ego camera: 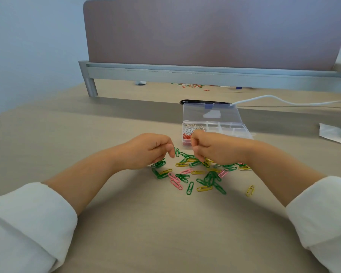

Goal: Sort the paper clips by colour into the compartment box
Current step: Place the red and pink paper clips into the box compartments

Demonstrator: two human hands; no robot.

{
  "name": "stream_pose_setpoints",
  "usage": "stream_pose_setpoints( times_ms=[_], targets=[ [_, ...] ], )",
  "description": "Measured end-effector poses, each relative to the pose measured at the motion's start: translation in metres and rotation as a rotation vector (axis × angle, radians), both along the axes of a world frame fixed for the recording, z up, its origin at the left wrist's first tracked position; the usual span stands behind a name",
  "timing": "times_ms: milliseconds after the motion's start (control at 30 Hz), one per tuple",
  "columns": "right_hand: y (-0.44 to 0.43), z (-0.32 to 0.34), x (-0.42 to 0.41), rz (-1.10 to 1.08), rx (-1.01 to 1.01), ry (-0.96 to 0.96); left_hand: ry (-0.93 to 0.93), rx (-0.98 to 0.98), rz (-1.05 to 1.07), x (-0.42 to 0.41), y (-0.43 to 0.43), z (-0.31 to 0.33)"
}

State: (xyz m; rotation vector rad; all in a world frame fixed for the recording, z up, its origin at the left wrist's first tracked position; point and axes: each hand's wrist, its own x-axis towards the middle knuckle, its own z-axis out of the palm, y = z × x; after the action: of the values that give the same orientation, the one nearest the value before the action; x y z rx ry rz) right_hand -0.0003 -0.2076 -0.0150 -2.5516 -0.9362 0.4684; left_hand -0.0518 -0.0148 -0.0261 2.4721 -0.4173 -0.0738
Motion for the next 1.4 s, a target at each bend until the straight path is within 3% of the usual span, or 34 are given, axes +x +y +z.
stream_pose_setpoints(
  times_ms=[200, 467, 733, 1000, 1200, 1400],
  targets=[
    [0.007, -0.002, -0.004, 0.006, 0.065, 0.063, 0.111, 0.069, -0.118, -0.004, 0.002, 0.006],
    [0.007, -0.006, -0.01, 0.11, 0.078, -0.019, -0.064, 0.269, -0.203, -0.005, -0.003, 0.003],
    [0.006, -0.009, -0.007, 0.135, -0.035, -0.077, -0.059, 0.448, -0.177, -0.003, -0.002, 0.003],
    [0.005, -0.007, -0.006, 0.132, -0.141, -0.106, -0.011, 0.229, -0.028, -0.003, -0.006, 0.003],
    [-0.004, -0.001, -0.001, 0.039, 0.008, 0.009, -0.046, 0.041, -0.047, -0.002, -0.005, 0.0],
    [0.0, -0.003, -0.001, 0.015, 0.08, 0.064, 0.097, -0.12, -0.044, -0.003, -0.005, 0.002]
  ],
)
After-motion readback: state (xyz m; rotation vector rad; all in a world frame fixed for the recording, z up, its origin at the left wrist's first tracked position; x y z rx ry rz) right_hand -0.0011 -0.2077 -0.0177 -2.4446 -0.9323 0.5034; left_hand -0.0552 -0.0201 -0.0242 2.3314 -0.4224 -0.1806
